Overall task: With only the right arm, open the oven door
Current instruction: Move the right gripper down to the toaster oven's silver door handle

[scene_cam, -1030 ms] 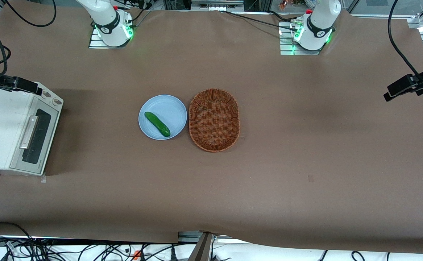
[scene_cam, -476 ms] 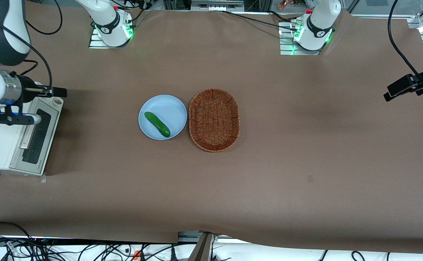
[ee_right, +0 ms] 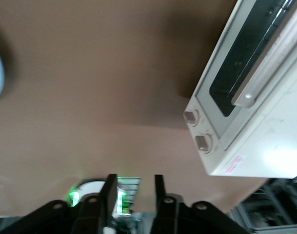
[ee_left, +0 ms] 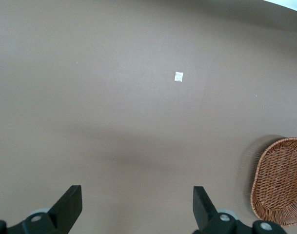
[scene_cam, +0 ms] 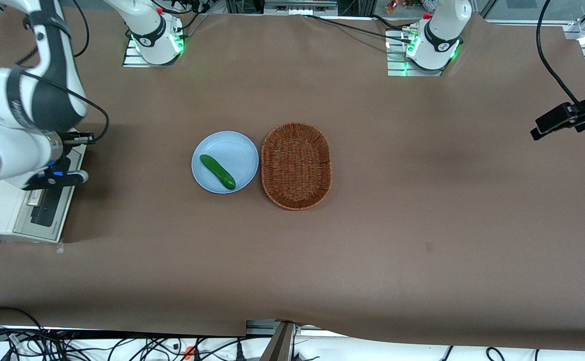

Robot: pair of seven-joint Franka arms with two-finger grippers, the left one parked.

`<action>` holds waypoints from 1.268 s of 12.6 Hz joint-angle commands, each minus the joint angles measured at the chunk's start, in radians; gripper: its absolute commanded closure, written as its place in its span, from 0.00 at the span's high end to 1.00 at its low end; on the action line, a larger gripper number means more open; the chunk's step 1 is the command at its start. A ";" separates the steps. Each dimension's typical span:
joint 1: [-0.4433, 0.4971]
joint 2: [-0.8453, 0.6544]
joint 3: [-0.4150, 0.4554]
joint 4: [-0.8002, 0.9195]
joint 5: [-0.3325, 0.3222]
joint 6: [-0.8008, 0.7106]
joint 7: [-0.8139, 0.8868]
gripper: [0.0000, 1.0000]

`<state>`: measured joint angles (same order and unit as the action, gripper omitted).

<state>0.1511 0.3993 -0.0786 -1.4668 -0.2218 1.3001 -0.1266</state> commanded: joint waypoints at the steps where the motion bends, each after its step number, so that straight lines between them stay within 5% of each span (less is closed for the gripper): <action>1: 0.002 0.068 -0.001 0.003 -0.059 -0.007 -0.071 0.02; 5: 0.004 0.128 -0.001 0.003 -0.184 0.018 -0.115 0.00; 10: -0.051 0.168 -0.006 0.003 -0.316 0.152 -0.381 0.00; 16: -0.091 0.184 -0.006 0.003 -0.347 0.209 -0.473 0.00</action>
<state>0.0631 0.5754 -0.0922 -1.4706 -0.5472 1.5057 -0.5754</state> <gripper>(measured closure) 0.991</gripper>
